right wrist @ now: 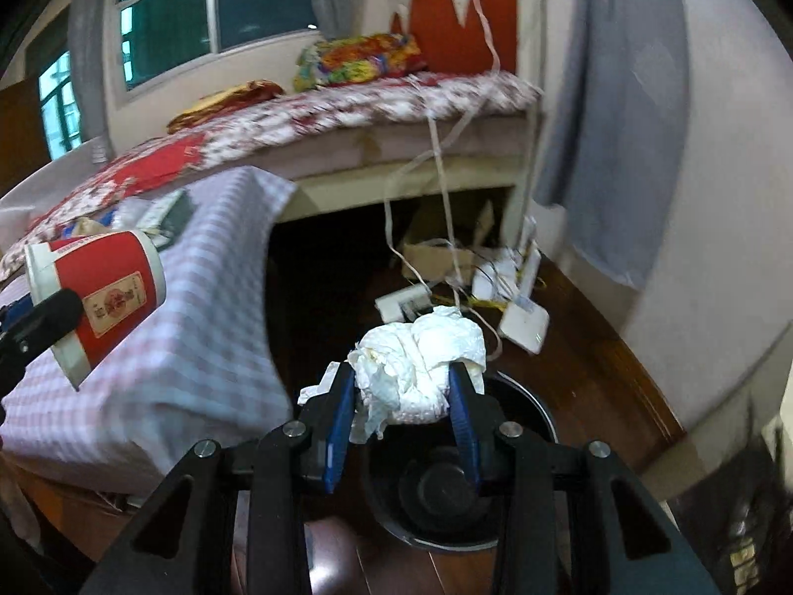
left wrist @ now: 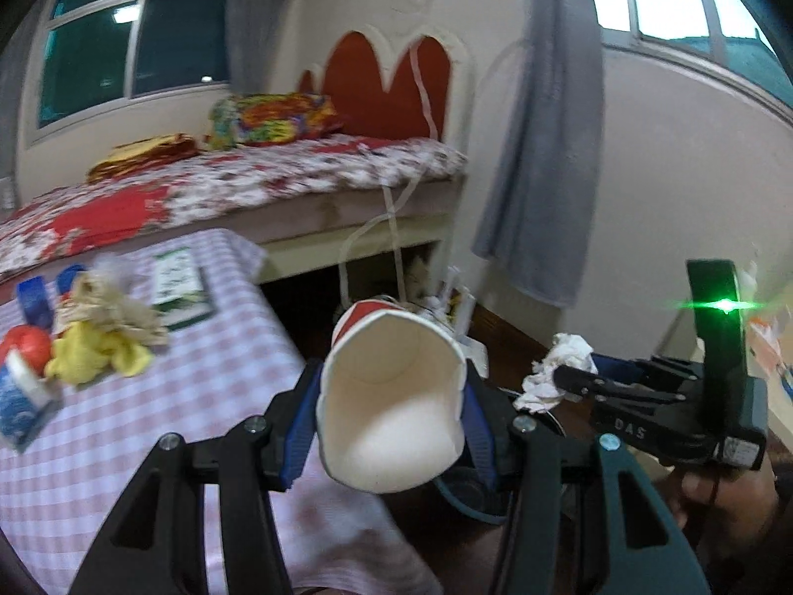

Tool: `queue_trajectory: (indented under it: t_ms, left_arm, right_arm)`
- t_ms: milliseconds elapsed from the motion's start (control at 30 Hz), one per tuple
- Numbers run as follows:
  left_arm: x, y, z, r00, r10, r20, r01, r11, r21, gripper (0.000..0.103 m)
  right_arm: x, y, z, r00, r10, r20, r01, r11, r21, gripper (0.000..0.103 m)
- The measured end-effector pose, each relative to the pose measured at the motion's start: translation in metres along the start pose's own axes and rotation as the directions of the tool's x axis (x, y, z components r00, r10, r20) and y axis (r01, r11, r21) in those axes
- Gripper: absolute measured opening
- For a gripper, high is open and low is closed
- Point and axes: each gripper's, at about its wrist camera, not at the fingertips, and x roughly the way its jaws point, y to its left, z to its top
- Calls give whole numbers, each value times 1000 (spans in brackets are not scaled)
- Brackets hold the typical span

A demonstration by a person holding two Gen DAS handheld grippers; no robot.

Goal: Collect trash
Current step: 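Carry both items over the black bin and open both tools to drop them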

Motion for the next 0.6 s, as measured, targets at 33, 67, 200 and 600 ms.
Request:
queue_trajectory:
  t_ms: [33,67,200,600]
  left_arm:
    - [5,-7,-2,1000,-20,-14,20,1000,11,54]
    - [9,-12,-3,999,-35,-26,35,999,19,54]
    - [32,-36,-13,991,-104,-84,108,993,43,54]
    - [119,-74,-50,928,-205,-312,236,970,65,54]
  right_arm:
    - [1,-7,-3,1000,-6,-7,6,1000,8,39]
    - [3,-15,-7,1000,-7,-15,8,1000,13,39]
    - [13,-34,-20,998,8,-55,-7,1000,13,39]
    - [65,-70,-58,976,51,-210,-58,998,-27,40]
